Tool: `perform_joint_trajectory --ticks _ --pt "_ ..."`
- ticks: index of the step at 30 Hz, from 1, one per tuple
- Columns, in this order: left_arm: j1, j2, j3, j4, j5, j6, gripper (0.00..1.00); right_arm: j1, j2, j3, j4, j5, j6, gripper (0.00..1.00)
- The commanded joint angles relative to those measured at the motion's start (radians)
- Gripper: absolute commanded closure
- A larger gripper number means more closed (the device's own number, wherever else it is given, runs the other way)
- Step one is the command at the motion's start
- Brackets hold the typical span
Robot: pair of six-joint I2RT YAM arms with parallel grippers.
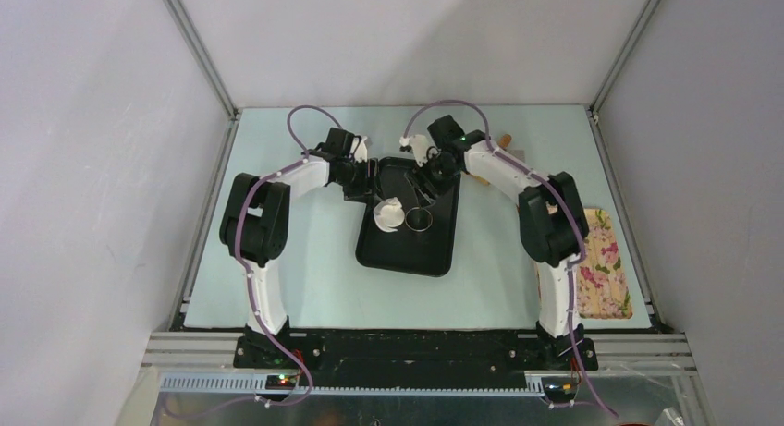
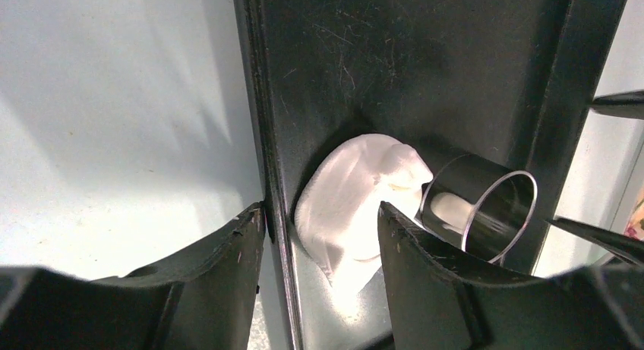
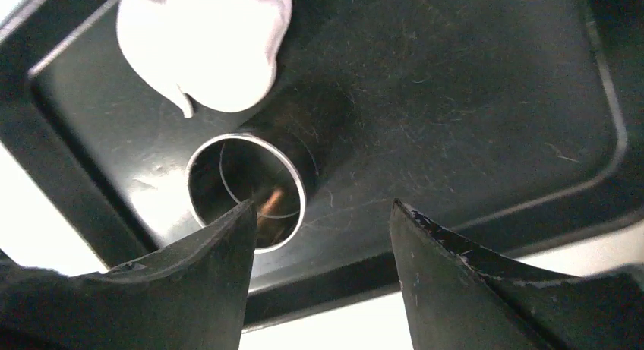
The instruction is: Roll out the dumpling wrappers from the dough
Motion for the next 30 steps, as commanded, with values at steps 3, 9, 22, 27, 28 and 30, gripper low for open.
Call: perform_joint_trajectory --ticks 3,9,22,27,28,30 --pt "-0.006 -0.027 -0.013 0.019 -0.033 0.023 0.40 0.031 0.073 0.016 0.030 0.029 0.009 0.36" --pt "-0.003 -0.001 -0.021 0.021 -0.060 0.012 0.41 0.078 0.104 0.007 0.004 0.093 -0.037 0.64" --pt "-0.002 0.051 -0.033 0.028 -0.073 -0.020 0.54 0.064 -0.034 -0.089 0.107 0.133 -0.048 1.00" --pt "-0.009 0.066 -0.040 0.039 -0.054 -0.046 0.73 0.078 -0.192 -0.250 0.281 0.219 -0.052 1.00" --pt "-0.010 0.067 -0.040 0.040 -0.054 -0.048 0.76 0.083 -0.224 -0.277 0.322 0.242 -0.054 1.00" --pt "-0.013 0.068 -0.038 0.040 -0.052 -0.051 0.81 0.096 -0.256 -0.302 0.373 0.275 -0.061 1.00"
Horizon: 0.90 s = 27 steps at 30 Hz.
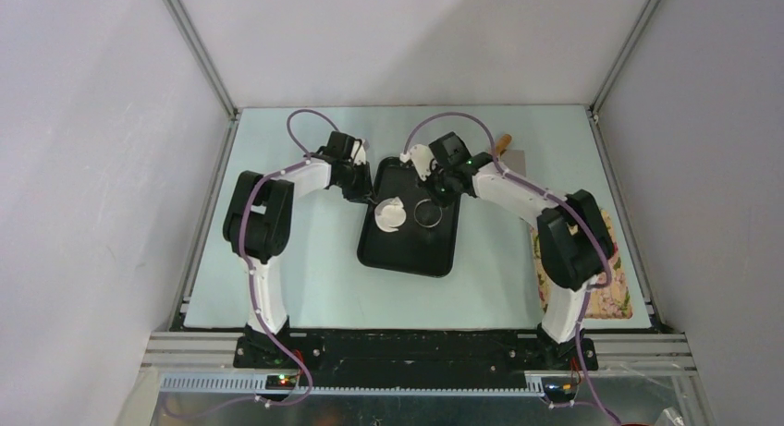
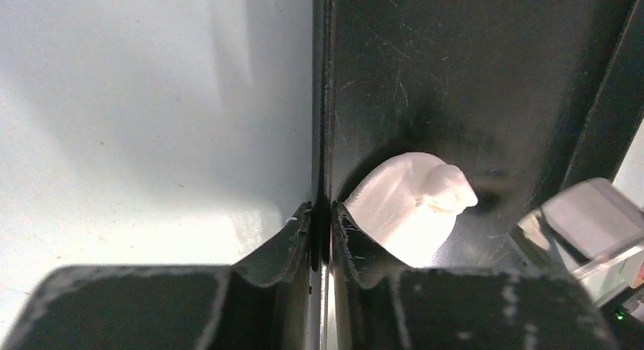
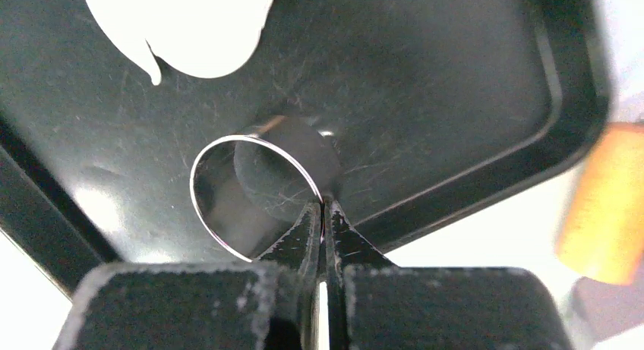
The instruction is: Roll out the dumpling wrappers from the dough
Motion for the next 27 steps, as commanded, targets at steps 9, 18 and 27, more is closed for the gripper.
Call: perform_joint_trajectory --ticks 9,18,27 --pt "-0.020 0.033 -0.023 0.005 0.001 -0.022 0.89 0.118 -0.061 0.065 0.215 0.144 0.012 1.00" --pt "-0.020 0.034 -0.022 0.005 0.002 -0.020 0.90 0.194 0.004 0.067 0.239 0.152 -0.011 1.00" --pt "-0.020 0.033 -0.019 0.005 0.000 -0.021 0.90 0.209 0.019 0.043 0.266 0.162 -0.037 1.00"
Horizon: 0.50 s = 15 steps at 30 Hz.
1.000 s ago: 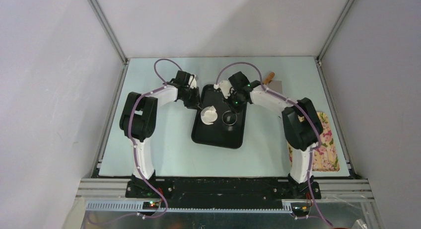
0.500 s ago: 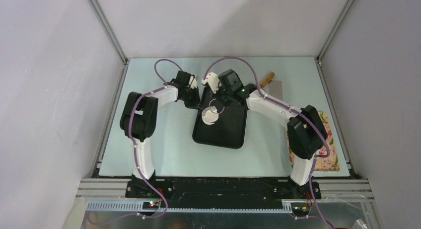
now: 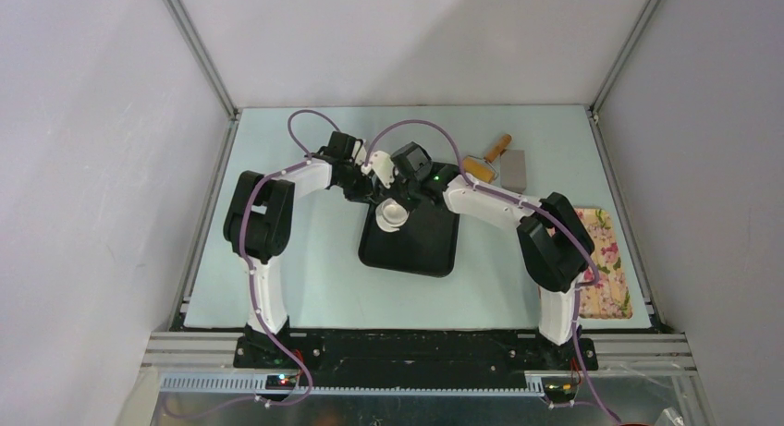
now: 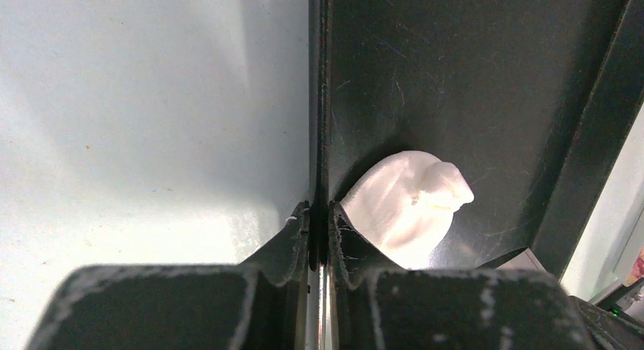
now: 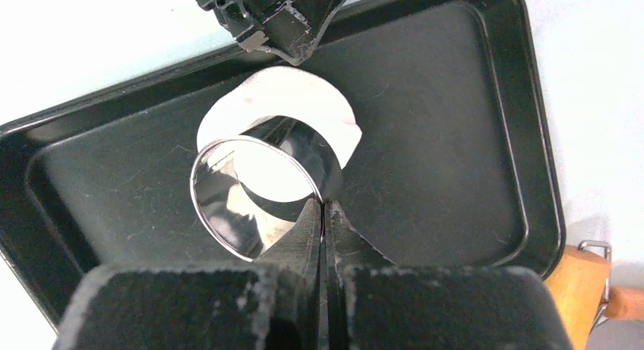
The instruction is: Roll out the dumpling wrappers from the dough
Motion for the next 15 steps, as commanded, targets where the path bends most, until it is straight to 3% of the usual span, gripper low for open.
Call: perform_joint_trajectory --ticks 1,15 --pt "-0.016 0.030 -0.019 -0.006 -0.008 -0.008 0.90 0.009 0.008 0.008 0.052 0.018 -0.023 1.00" --pt "-0.015 0.024 -0.019 -0.006 -0.011 -0.004 0.91 0.028 0.034 -0.015 0.055 0.029 -0.061 1.00"
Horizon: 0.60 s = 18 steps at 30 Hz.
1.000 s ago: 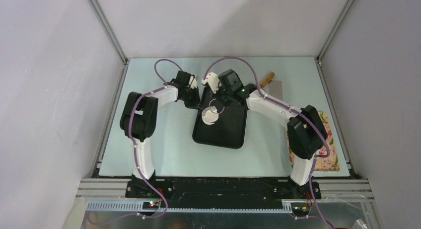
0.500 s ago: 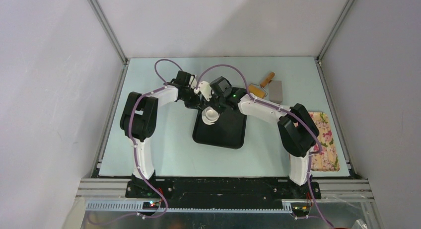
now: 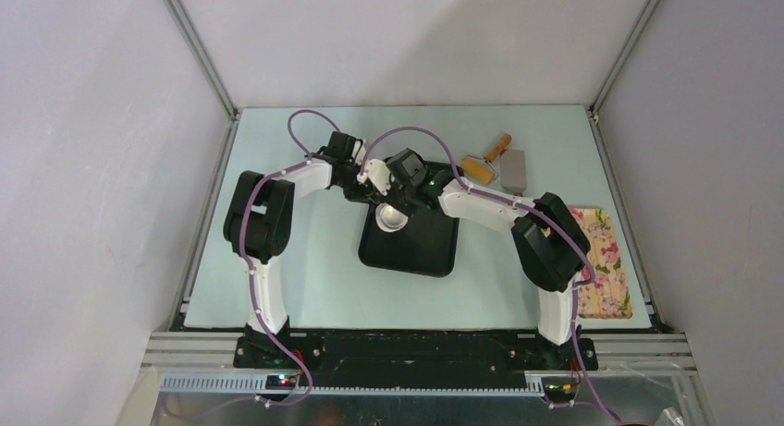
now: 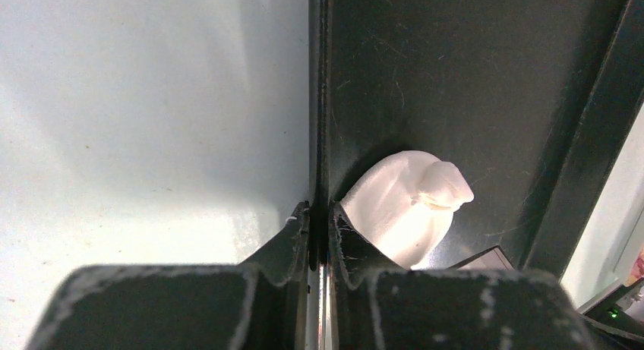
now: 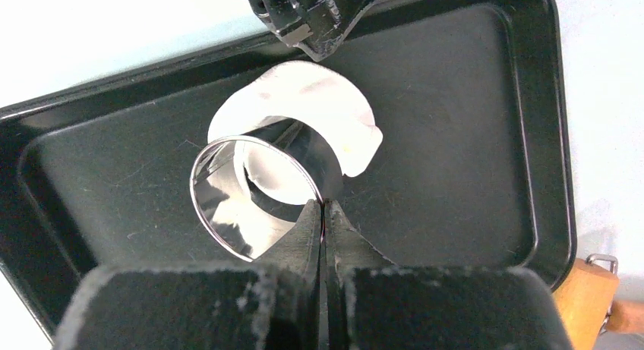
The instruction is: Roll out the dumpling wrappers from the dough
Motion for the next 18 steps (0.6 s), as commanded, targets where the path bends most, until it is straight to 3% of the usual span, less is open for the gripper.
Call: perform_joint_trajectory --ticks 1,10,18 --pt "-0.014 0.024 -0.020 -0.006 -0.012 -0.005 0.91 0.008 0.023 0.000 0.040 0.015 -0.023 1.00" --pt "-0.014 0.024 -0.020 -0.005 -0.014 -0.004 0.91 0.013 0.036 -0.006 0.023 0.011 -0.037 1.00" --pt "-0.013 0.022 -0.020 -0.006 -0.018 -0.004 0.91 0.041 0.030 -0.002 -0.041 -0.100 -0.001 1.00"
